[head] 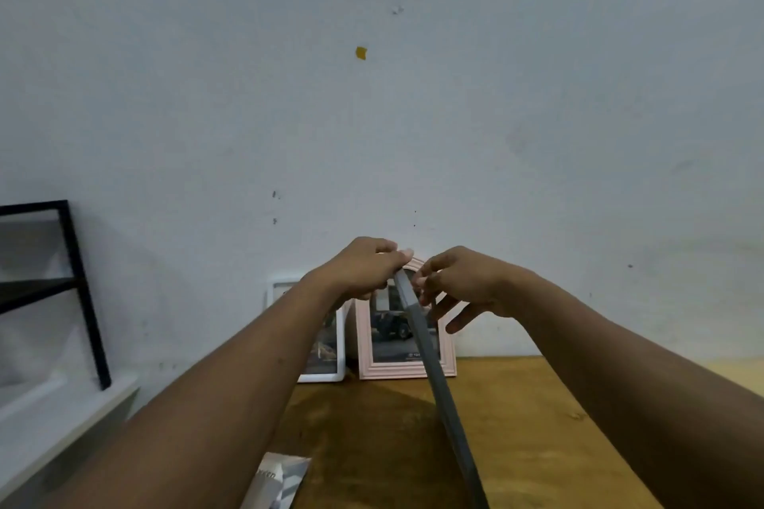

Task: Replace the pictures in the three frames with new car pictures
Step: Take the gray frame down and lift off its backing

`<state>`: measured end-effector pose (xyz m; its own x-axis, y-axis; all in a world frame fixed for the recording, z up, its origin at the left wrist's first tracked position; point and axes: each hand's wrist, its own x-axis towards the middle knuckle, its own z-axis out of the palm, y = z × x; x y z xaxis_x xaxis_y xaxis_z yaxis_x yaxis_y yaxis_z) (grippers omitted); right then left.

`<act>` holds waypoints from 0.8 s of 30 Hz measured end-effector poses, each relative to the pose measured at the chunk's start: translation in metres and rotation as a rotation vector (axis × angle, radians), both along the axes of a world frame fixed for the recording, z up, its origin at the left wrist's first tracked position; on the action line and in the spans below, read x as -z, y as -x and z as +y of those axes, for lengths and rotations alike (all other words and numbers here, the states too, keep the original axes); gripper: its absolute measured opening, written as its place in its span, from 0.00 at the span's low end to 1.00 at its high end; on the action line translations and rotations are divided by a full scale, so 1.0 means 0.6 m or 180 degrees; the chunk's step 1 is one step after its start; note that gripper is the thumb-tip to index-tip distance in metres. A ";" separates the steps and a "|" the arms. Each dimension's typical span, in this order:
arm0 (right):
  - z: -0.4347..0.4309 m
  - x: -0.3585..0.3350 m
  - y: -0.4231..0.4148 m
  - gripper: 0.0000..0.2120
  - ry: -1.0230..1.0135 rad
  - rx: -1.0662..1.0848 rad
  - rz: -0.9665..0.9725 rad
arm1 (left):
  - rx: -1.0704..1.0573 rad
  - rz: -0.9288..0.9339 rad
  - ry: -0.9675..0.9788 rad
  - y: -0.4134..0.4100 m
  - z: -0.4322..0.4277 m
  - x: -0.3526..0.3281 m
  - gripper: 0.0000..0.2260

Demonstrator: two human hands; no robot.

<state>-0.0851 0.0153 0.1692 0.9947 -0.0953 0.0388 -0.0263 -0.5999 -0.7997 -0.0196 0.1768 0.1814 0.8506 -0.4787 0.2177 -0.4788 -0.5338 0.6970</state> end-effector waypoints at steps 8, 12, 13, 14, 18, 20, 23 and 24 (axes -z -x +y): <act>0.021 0.095 -0.015 0.16 0.0292 -0.0202 0.0341 | -0.0514 0.0179 0.0424 -0.046 0.067 0.061 0.18; 0.024 0.151 -0.020 0.23 0.0369 -0.0148 0.0610 | -0.0688 0.0384 0.0865 -0.053 0.066 0.127 0.19; 0.023 0.169 -0.022 0.25 0.0367 -0.0116 0.0650 | -0.0684 0.0455 0.0840 -0.054 0.063 0.146 0.20; 0.021 0.188 -0.023 0.27 0.0401 -0.0082 0.0662 | -0.0662 0.0538 0.0791 -0.056 0.060 0.166 0.20; 0.016 0.265 -0.009 0.32 0.0812 0.0122 0.0478 | -0.0534 0.0884 0.0733 -0.064 0.051 0.240 0.20; 0.021 0.294 0.005 0.34 0.0961 0.0182 0.0413 | -0.0529 0.0979 0.0646 -0.068 0.048 0.272 0.20; 0.033 0.324 0.020 0.39 0.1392 0.0216 0.0457 | -0.0538 0.1155 0.0612 -0.072 0.041 0.318 0.21; 0.038 0.333 0.021 0.41 0.1514 0.0203 0.0495 | -0.0570 0.1202 0.0600 -0.070 0.039 0.330 0.22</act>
